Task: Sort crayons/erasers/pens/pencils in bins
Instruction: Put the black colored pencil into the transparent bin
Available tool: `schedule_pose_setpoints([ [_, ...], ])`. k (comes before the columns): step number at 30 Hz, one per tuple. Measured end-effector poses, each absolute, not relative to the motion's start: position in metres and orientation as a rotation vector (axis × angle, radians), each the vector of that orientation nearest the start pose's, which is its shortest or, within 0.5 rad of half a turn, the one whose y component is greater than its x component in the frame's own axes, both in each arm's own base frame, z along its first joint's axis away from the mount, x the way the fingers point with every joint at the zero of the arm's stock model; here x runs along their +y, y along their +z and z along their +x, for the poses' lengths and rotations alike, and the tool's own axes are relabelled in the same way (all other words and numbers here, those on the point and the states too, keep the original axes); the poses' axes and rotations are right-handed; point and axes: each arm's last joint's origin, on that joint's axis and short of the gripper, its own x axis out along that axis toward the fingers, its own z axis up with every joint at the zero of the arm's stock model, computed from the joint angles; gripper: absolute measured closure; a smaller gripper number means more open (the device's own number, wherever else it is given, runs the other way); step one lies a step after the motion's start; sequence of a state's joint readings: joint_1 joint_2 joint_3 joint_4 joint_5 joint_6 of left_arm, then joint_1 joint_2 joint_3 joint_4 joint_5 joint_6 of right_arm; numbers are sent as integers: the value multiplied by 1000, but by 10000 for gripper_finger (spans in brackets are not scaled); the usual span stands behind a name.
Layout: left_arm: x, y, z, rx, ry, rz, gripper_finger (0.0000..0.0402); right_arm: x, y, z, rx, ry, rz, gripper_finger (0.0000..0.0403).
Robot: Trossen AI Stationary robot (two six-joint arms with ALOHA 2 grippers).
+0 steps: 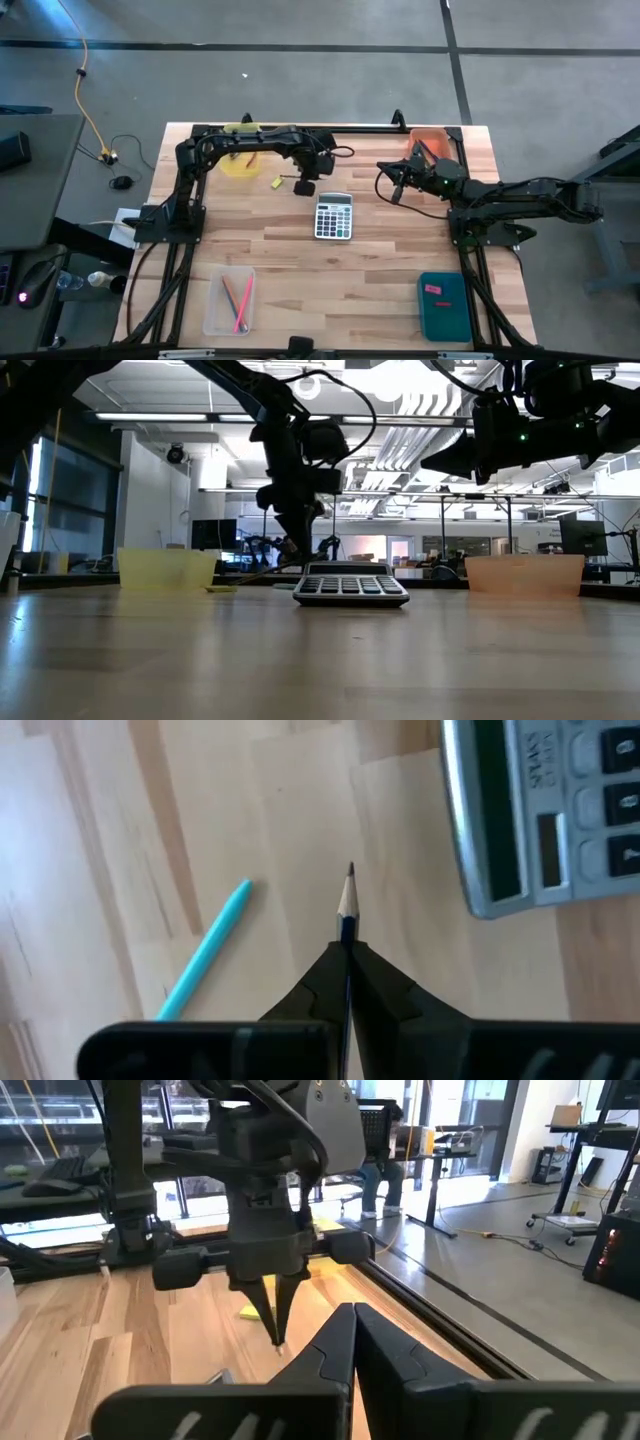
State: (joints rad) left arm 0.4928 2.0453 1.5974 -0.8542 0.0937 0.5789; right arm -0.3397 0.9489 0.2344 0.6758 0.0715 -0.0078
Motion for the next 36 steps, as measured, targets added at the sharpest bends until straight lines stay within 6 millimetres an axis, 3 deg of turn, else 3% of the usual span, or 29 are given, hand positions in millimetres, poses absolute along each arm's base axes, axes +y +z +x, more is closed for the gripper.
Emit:
schedule_pose_setpoints([
  [14, 197, 174, 370, 1326, -33, 125, 401, -64, 199, 176, 39, -411, -3, 403],
  [22, 224, 179, 353, 1319, 19, 99, 398, -64, 199, 176, 39, -411, -3, 403],
  [36, 228, 163, 345, 1477, -108, 312, 285, -64, 199, 176, 39, -411, -3, 403],
])
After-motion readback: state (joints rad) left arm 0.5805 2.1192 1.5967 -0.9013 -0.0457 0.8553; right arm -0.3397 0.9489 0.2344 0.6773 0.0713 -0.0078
